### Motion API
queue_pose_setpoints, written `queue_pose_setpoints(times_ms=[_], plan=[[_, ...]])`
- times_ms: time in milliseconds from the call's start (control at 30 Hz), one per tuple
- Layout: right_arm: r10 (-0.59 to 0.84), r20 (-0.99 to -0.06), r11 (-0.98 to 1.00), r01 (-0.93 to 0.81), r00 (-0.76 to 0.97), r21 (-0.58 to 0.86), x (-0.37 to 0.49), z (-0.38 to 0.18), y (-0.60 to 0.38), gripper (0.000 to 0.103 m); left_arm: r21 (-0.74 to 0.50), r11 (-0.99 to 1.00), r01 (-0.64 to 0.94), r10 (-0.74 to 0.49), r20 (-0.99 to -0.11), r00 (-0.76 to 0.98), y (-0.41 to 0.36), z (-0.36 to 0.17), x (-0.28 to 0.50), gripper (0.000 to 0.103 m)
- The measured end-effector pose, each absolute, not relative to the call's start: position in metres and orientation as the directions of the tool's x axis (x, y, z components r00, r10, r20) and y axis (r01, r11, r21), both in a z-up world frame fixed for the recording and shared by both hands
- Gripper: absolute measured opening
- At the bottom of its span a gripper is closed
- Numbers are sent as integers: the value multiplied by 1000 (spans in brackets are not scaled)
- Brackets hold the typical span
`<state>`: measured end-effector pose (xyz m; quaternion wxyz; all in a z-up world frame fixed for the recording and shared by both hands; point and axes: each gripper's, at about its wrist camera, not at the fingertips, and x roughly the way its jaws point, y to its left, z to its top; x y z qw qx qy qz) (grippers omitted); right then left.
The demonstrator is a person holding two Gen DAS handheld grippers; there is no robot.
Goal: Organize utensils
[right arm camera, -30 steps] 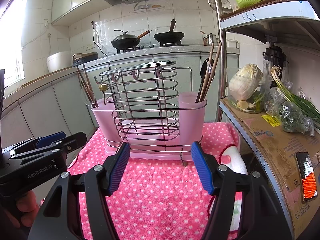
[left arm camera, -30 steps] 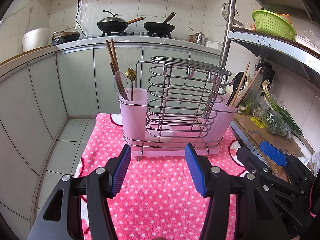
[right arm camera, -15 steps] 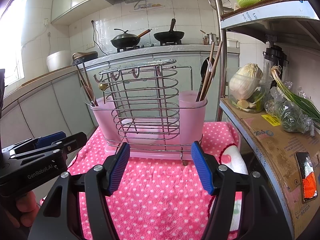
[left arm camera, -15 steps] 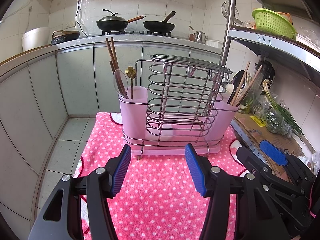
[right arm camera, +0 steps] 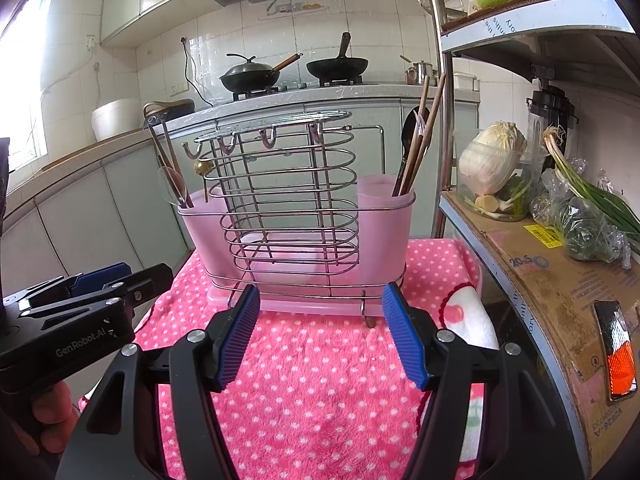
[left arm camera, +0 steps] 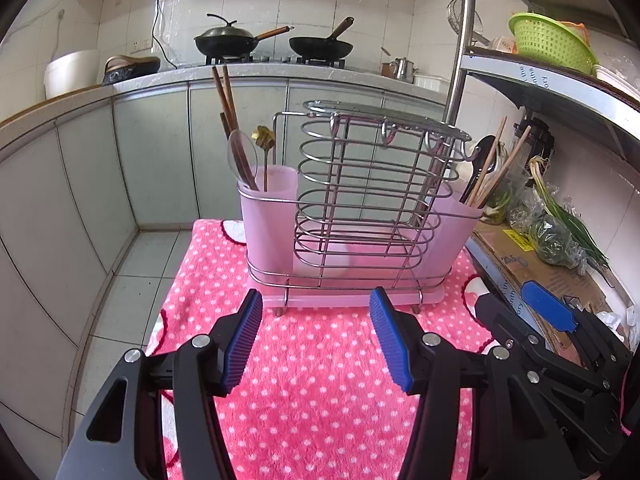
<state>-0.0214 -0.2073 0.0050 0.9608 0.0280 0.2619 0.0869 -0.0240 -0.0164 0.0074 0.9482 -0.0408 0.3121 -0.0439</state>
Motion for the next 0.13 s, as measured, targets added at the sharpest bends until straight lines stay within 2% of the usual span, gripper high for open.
queue_pose_setpoints(times_ms=[133], plan=[[181,-504,983,-151,844,101,-19,4,-207,64,-104,993,56,-107,-595,797,-16,5,-22,55]])
